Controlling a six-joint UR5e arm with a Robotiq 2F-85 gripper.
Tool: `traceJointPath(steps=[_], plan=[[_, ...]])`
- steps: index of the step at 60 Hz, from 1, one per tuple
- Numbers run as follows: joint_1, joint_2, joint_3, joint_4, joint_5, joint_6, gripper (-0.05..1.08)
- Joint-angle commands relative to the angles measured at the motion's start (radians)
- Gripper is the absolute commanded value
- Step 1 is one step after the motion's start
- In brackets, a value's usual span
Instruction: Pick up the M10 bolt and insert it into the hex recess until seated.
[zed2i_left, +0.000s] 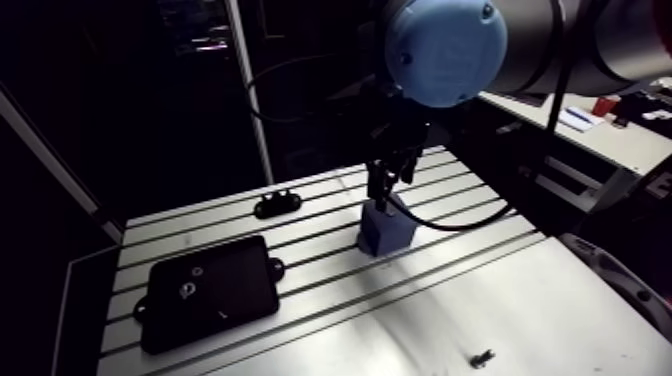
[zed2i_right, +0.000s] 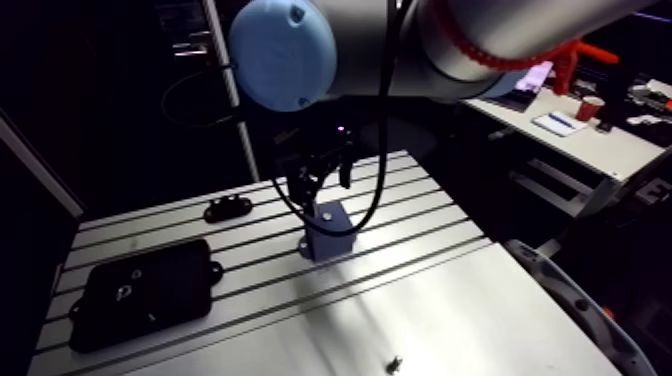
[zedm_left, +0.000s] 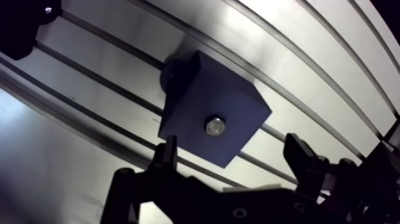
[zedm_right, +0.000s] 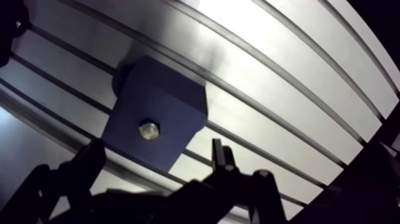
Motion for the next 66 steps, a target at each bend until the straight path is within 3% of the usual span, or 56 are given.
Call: traceJointPath(steps=[1, 14, 23, 25, 28, 30, 34, 37, 40, 42, 66], plan=[[0.001, -0.017, -0.02, 0.036, 0.005, 0.098, 0.02], [0.003, -0.022, -0.022, 0.058, 0.004, 0.286, 0.04], [0.001, -0.017, -0.022, 0.06, 0.004, 0.427, 0.15], [0.001, -0.016, -0.024, 0.061, 0.004, 0.454, 0.2], [0.001, -0.015, -0.022, 0.061, 0.008, 0.511, 0.36], [0.001, -0.015, -0.022, 0.061, 0.008, 0.511, 0.36], [0.002, -0.016, -0.022, 0.062, 0.015, 0.524, 0.47], [0.003, -0.014, -0.022, 0.063, 0.024, 0.526, 0.65], [0.003, -0.014, -0.022, 0.061, 0.029, 0.527, 0.71], [0.003, -0.014, -0.024, 0.061, 0.031, 0.534, 0.84], [0.007, 0.0, -0.016, 0.079, 0.037, 0.53, 0.96]])
